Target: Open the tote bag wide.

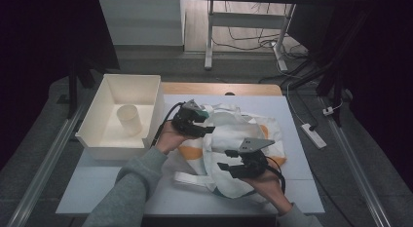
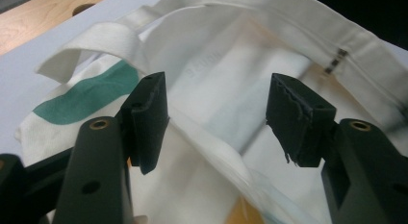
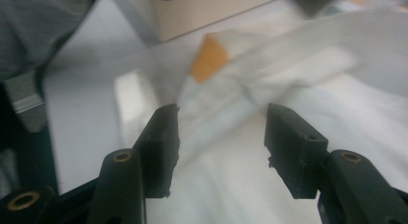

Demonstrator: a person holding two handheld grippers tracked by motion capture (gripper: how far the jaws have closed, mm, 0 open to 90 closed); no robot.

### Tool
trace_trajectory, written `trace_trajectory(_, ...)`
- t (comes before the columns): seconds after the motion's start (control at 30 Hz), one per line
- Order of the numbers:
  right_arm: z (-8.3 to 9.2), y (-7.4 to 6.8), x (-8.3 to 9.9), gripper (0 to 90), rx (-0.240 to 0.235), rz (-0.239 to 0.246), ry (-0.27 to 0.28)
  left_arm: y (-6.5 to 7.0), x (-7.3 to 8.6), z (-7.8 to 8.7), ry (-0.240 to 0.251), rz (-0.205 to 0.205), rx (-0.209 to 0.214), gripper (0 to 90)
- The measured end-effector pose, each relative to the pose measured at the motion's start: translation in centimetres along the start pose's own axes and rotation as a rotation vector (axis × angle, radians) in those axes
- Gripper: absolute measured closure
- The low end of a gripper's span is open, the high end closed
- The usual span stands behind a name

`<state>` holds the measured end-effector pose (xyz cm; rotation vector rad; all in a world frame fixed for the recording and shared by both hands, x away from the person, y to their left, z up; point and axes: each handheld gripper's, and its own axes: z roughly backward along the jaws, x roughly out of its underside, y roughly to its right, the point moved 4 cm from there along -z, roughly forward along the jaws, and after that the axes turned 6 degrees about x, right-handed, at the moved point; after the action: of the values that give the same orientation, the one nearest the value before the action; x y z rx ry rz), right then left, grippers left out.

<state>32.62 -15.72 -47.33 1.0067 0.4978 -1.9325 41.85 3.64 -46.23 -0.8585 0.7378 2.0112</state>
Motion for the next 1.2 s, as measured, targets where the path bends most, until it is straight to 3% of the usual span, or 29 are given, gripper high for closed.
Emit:
trace_trajectory(0.23,1.8,2.6,0.4,46.0,0.056,-0.022,0.032,1.8,0.6,2.3,0.012,-0.038,0.027,38.3)
trace_trajectory(0.5,3.2,4.8,0.7,46.0,0.103,-0.054,0.05,2.2,1.2,3.9,0.036,-0.06,0.014,38.7)
trace_trajectory(1.03,3.8,5.7,0.7,46.0,0.142,-0.041,0.051,2.5,1.6,7.2,0.043,-0.072,0.006,38.2)
trace_trajectory(1.2,3.7,5.9,0.9,46.1,0.149,-0.043,0.046,2.2,1.7,8.2,0.047,-0.067,-0.015,37.6)
